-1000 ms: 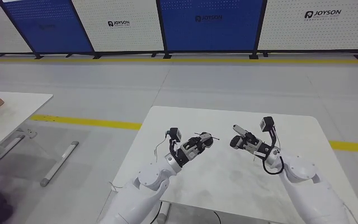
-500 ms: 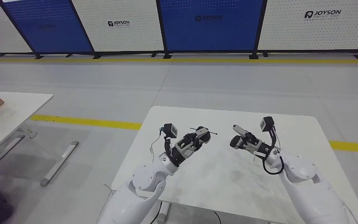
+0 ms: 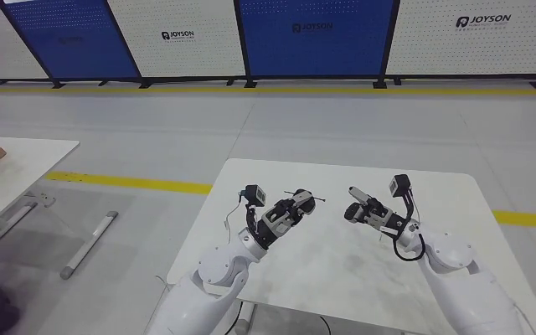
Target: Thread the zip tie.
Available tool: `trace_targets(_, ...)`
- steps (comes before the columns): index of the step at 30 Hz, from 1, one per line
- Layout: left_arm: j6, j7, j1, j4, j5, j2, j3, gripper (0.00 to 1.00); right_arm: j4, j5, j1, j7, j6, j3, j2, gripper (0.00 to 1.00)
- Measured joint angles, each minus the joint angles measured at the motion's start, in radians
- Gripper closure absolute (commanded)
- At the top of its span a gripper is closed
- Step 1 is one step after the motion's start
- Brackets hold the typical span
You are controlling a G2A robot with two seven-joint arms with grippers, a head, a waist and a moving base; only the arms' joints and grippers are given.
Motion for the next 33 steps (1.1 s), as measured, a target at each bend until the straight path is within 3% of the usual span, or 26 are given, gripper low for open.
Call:
trace_targets(9, -0.017, 0.019, 0.002, -0.075, 0.022, 0.000, -0.008, 1.00, 0.000, 0.000, 0.000, 0.000, 0.000, 0.000, 0.000, 0.00)
trace_targets(33, -0.015, 0.020, 0.002, -0.073, 0.024, 0.000, -0.007, 1.00, 0.000, 0.000, 0.000, 0.000, 0.000, 0.000, 0.000, 0.00)
